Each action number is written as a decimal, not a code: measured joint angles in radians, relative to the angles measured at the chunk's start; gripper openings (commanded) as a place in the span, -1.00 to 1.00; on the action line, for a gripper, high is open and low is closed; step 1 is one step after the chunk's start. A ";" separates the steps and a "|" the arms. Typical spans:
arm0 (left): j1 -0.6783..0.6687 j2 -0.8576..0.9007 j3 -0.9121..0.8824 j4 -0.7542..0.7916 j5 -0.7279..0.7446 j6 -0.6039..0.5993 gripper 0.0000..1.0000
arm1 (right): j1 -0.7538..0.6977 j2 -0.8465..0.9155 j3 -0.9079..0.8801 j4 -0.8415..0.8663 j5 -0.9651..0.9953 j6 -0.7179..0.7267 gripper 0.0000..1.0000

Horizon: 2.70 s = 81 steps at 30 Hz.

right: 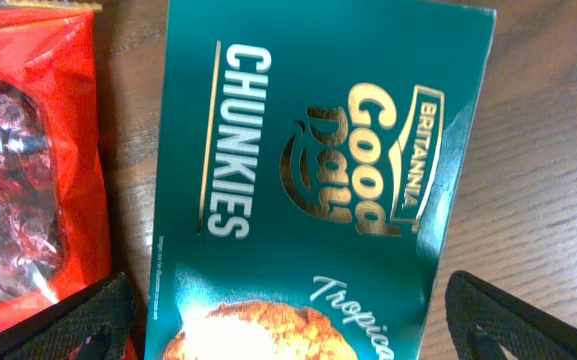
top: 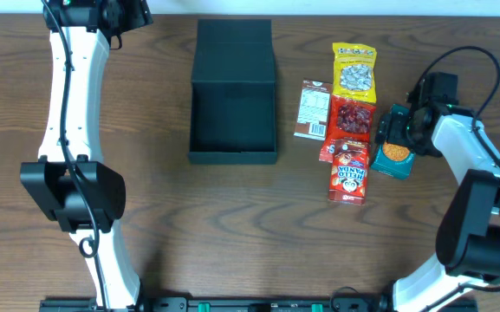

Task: Pack container
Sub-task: 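Reach the right gripper down and grasp the teal Chunkies box, then carry the teal box left and lower it into the black box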

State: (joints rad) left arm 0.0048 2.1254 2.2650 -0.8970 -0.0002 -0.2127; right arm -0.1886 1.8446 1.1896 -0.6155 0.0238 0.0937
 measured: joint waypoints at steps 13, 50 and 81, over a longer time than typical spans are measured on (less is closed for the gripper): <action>0.000 0.000 0.000 -0.014 0.000 0.000 0.61 | -0.045 0.002 0.025 -0.017 -0.018 0.021 0.98; 0.000 0.000 0.000 -0.012 -0.041 0.003 0.61 | -0.040 0.091 0.106 -0.020 -0.192 0.028 0.41; 0.154 0.000 0.000 -0.082 -0.145 0.003 0.62 | 0.678 0.113 0.495 -0.095 -0.199 0.206 0.41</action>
State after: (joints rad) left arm 0.1585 2.1254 2.2650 -0.9791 -0.1455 -0.2092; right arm 0.4889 1.9575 1.6844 -0.7105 -0.1753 0.2993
